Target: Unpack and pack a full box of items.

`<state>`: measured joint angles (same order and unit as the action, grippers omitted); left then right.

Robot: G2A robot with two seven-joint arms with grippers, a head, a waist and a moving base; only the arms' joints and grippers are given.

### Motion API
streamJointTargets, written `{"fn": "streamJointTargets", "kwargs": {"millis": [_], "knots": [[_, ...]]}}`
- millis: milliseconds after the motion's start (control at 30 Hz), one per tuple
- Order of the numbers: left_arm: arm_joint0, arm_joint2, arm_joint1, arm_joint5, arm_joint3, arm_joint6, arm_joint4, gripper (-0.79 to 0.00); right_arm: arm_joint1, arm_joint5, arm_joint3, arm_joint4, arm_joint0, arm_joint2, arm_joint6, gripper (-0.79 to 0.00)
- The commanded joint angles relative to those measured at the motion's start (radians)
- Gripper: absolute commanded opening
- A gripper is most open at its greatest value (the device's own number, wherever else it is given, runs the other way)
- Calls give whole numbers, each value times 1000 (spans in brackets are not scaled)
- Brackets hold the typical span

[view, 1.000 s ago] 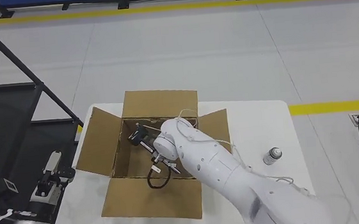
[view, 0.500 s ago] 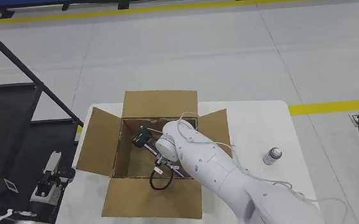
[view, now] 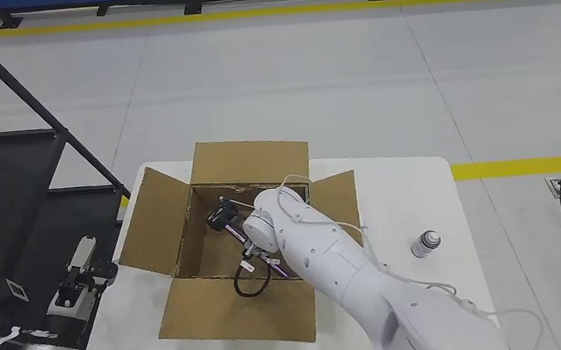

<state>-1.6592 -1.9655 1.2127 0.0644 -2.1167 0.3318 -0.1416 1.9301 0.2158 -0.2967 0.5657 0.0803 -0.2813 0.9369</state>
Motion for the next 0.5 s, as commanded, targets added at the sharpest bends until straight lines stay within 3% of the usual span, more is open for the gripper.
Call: {"fn": "streamJointTargets", "kwargs": {"millis": [0,467], "knots": [[0,0,0,0,0,0,0,0,0,0,0,0,0,0,0,0],[0,0,0,0,0,0,0,0,-5,-35,-14,22,18,-10,-21,0]]}}
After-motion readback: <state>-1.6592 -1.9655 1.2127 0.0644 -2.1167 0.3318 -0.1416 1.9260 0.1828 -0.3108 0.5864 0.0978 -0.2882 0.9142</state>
